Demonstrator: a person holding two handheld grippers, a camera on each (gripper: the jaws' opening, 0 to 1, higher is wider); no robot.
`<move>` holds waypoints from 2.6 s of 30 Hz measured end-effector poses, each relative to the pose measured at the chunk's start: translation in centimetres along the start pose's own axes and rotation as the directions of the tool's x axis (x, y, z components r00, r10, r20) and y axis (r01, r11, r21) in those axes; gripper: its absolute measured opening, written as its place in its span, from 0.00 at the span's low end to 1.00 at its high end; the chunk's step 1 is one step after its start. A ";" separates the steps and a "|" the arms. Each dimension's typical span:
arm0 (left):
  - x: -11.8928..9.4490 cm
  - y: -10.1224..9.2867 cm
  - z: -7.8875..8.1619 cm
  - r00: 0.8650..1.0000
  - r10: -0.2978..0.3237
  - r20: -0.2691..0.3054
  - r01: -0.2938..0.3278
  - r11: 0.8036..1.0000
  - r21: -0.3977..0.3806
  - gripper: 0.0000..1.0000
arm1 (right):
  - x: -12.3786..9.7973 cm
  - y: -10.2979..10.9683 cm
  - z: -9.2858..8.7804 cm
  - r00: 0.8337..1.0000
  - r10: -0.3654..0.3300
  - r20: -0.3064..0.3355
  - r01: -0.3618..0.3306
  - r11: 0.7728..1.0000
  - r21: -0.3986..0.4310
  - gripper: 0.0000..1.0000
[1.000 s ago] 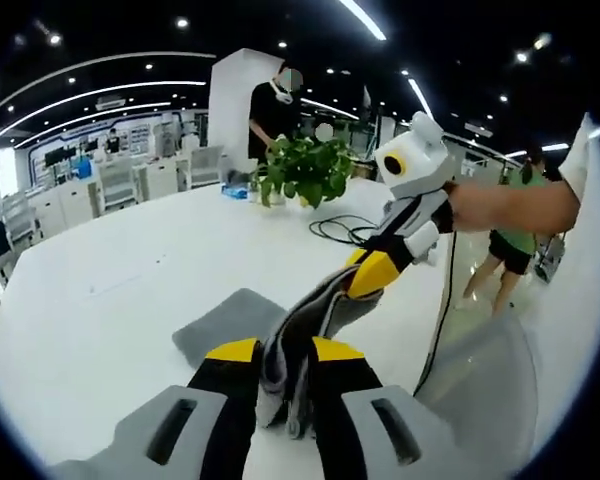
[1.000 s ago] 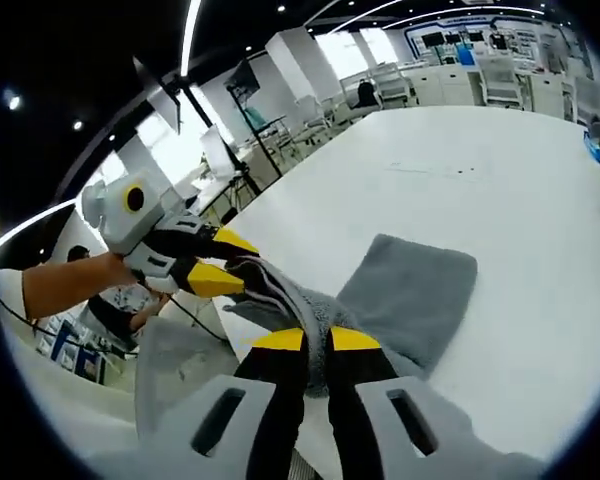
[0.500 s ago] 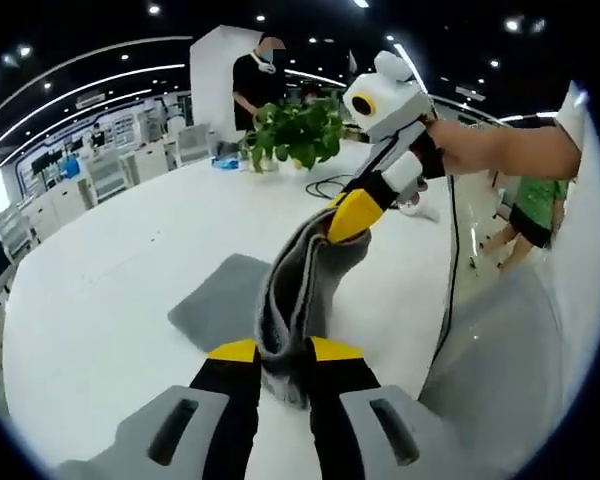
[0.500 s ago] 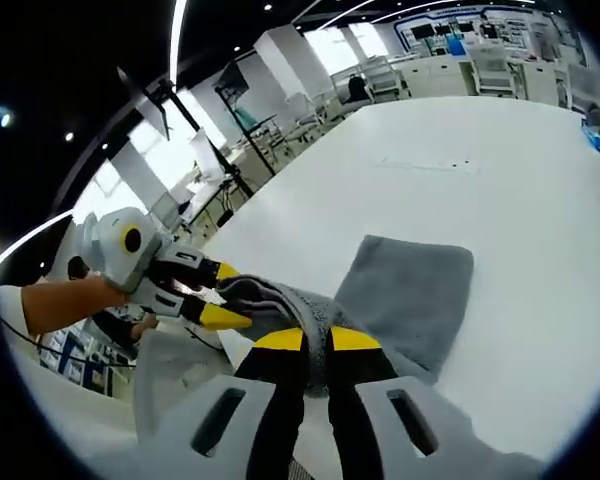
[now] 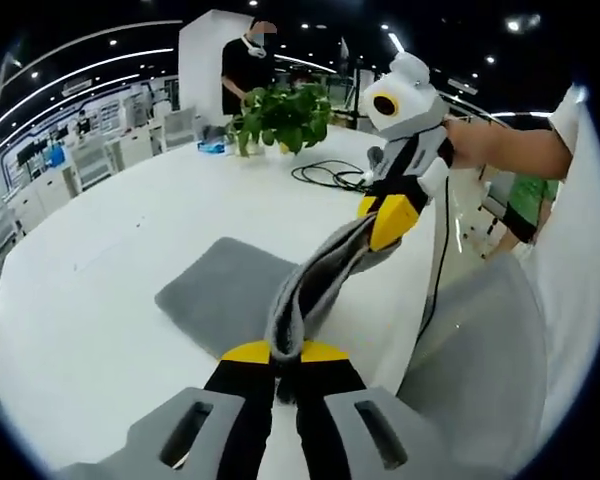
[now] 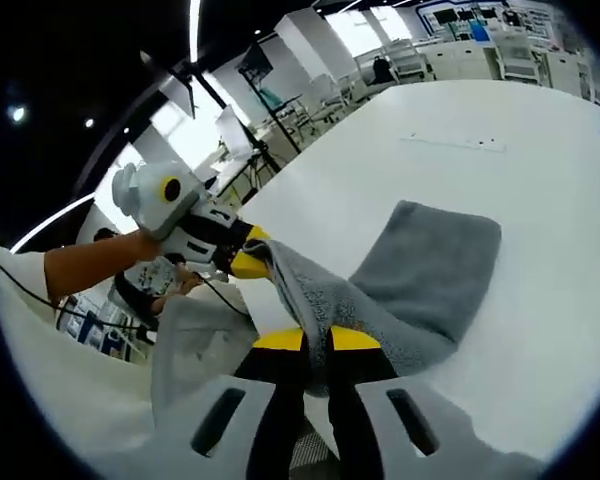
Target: Fold the towel on the table until its edges align and the towel forms a compact rectangular stack.
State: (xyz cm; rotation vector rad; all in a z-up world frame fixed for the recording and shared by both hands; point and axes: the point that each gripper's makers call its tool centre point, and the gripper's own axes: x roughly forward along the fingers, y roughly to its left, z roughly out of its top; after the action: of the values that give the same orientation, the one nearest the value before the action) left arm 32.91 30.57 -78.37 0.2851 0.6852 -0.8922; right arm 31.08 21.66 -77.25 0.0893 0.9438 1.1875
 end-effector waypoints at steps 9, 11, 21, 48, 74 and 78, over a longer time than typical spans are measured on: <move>-1.2 -1.1 0.2 0.998 -0.063 0.010 0.063 0.996 -0.063 0.06 | -0.1 2.1 -1.5 0.997 0.063 -0.051 -0.064 0.998 -0.003 0.05; -1.3 -0.9 0.4 0.998 -0.065 0.023 0.067 0.994 -0.088 0.06 | -0.1 2.2 -1.5 0.996 0.070 -0.053 -0.071 0.997 -0.009 0.05; 0.2 1.8 2.6 0.995 0.055 0.088 -0.047 0.995 -0.094 0.06 | -0.3 -1.9 2.7 0.994 -0.092 0.059 0.097 0.993 -0.071 0.05; 6.1 8.3 4.2 0.979 0.179 0.098 -0.165 0.976 -0.139 0.07 | 2.3 -12.4 6.9 0.925 -0.354 0.134 0.376 0.817 -0.436 0.06; 11.8 12.6 0.2 0.980 0.196 -0.043 -0.201 0.954 -0.223 0.07 | 3.7 -14.8 7.5 0.902 -0.388 0.191 0.432 0.795 -0.425 0.05; 12.4 13.0 -0.2 0.976 0.208 -0.059 -0.216 0.952 -0.219 0.09 | 5.0 -15.7 5.4 0.909 -0.400 0.112 0.409 0.813 -0.415 0.04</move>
State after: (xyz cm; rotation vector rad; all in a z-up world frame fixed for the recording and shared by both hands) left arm 48.55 30.86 -87.25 0.1689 0.7658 -0.5996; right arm 46.65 21.33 -84.92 -0.4402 0.6189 0.9633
